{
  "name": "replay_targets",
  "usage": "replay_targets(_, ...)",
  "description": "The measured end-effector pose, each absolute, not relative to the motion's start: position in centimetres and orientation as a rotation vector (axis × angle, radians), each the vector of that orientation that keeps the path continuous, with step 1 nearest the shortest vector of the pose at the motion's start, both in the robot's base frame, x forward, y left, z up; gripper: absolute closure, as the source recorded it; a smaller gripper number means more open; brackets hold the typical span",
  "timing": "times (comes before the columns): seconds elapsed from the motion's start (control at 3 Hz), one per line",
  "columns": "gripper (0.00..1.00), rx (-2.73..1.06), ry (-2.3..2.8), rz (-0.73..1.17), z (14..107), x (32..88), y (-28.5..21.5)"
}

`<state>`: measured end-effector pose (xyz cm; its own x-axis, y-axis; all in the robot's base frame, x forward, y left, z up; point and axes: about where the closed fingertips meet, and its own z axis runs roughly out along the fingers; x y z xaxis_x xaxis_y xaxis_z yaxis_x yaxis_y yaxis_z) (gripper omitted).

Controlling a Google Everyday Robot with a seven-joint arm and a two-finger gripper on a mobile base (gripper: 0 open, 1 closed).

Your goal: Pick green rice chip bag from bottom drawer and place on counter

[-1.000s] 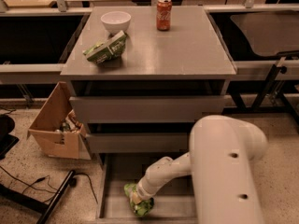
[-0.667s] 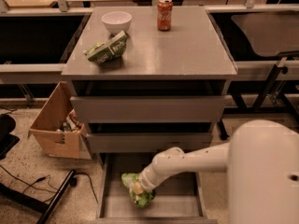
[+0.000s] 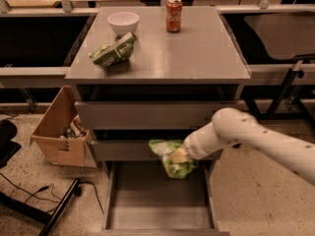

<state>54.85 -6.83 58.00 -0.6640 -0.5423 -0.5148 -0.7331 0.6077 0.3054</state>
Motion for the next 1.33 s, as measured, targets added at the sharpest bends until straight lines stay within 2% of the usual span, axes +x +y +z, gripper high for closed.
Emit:
replay_targets(0.33, 1.0, -1.158, 2.469, 0.549, 65.3, 51.4, -14.0)
replay_targets(0.67, 1.0, -1.278, 2.538, 0.444, 71.7, 44.7, -19.2)
replay_targets(1.0, 1.0, -1.274, 2.535, 0.445, 71.6, 44.9, -19.2)
replay_targets(1.33, 1.0, -1.32, 2.495, 0.345, 76.5, 46.6, -18.5)
